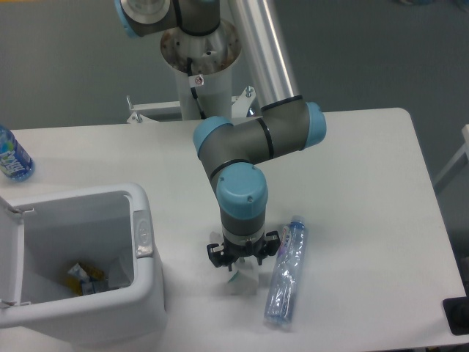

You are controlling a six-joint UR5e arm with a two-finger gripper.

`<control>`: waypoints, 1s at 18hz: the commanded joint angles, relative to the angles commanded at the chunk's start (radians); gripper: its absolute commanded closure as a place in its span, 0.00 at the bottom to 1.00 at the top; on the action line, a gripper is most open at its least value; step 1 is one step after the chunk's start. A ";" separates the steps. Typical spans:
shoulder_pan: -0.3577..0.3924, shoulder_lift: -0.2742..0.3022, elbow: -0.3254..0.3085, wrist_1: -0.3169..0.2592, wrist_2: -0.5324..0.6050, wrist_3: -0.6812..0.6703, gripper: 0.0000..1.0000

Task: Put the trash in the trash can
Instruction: 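Close the gripper on the crumpled white paper and lift it, then carry the white paper over the trash bin and open the gripper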

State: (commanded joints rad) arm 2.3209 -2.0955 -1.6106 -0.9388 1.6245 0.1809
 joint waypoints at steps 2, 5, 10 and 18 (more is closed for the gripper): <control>-0.002 0.009 -0.008 -0.003 -0.006 0.035 1.00; 0.000 0.047 -0.046 -0.017 -0.015 0.112 1.00; 0.038 0.127 -0.042 -0.014 -0.086 0.155 1.00; 0.129 0.244 0.188 -0.005 -0.399 0.005 1.00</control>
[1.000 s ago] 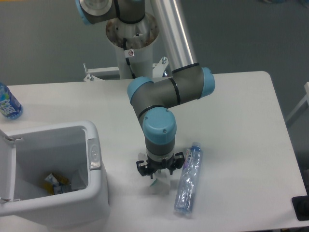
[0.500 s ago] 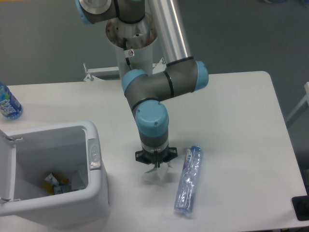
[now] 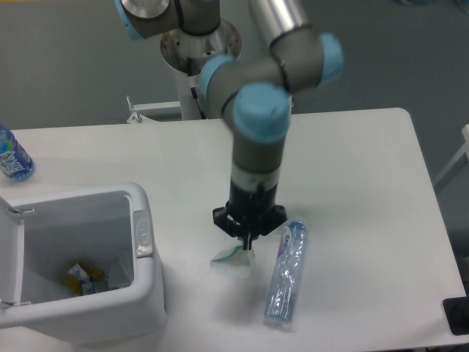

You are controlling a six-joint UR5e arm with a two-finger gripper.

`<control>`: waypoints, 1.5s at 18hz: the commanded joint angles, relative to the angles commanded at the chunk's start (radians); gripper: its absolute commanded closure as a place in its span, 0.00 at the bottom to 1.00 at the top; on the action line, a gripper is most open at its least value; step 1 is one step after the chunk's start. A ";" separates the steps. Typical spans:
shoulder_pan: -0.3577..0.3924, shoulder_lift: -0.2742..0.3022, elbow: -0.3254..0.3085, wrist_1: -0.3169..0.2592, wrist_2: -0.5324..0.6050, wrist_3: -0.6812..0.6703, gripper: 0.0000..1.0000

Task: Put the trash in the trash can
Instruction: 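Carry the white paper over the trash bin and open the gripper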

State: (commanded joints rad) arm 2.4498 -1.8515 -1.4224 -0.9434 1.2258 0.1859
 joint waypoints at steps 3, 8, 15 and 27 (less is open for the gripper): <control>-0.008 0.000 0.086 0.002 -0.041 -0.049 1.00; -0.067 0.000 0.131 0.009 -0.080 -0.054 1.00; -0.202 0.055 0.103 0.009 -0.103 -0.080 1.00; -0.262 0.058 0.065 0.015 -0.101 -0.124 0.00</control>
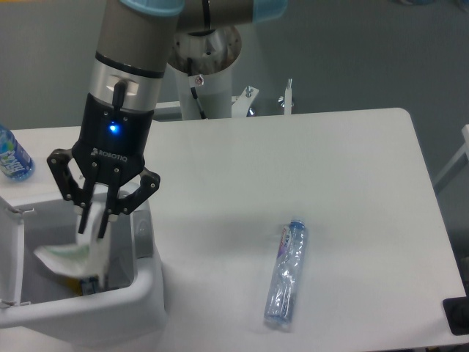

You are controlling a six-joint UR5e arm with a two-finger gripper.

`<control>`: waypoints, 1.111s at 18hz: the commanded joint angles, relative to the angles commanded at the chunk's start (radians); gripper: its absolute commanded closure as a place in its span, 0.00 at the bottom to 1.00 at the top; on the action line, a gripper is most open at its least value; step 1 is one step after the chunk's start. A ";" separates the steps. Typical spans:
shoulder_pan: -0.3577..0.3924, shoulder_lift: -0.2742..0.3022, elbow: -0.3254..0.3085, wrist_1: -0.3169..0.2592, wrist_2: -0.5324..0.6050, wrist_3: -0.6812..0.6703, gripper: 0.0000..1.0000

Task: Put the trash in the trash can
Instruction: 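Move the open gripper over the clear plastic bottle and lower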

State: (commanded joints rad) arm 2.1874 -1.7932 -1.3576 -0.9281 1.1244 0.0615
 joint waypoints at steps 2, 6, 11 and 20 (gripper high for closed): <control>0.005 0.000 0.002 0.000 0.000 -0.012 0.00; 0.101 -0.005 -0.003 0.002 0.011 -0.067 0.00; 0.247 -0.037 -0.017 0.012 0.067 -0.049 0.00; 0.270 -0.224 -0.018 0.051 0.215 0.211 0.00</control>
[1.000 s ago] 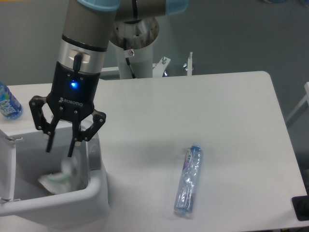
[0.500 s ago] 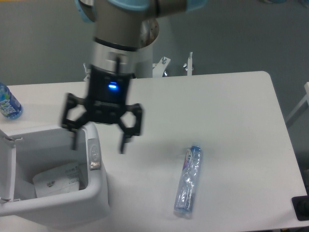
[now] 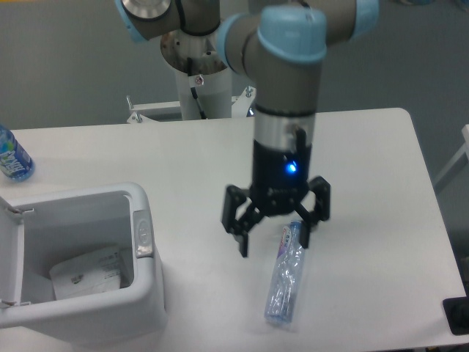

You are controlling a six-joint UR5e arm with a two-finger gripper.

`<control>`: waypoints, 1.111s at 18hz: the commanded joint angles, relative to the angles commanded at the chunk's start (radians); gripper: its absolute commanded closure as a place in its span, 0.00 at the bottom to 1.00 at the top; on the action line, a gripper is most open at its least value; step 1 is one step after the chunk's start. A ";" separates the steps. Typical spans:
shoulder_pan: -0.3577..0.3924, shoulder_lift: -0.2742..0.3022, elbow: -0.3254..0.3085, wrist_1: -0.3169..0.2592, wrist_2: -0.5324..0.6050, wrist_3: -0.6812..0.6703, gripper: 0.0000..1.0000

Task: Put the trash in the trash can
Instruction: 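Move the open gripper over the clear plastic bottle and lower, then close the gripper around the bottle's cap end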

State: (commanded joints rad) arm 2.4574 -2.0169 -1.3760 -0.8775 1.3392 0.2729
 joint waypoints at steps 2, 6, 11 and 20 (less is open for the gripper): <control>0.000 -0.061 0.002 0.003 0.005 0.076 0.00; -0.003 -0.088 -0.073 0.011 0.058 0.178 0.00; -0.003 -0.144 -0.094 0.025 0.064 0.204 0.00; -0.008 -0.223 -0.055 0.044 0.098 0.335 0.00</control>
State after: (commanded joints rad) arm 2.4498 -2.2396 -1.4312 -0.8330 1.4373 0.6075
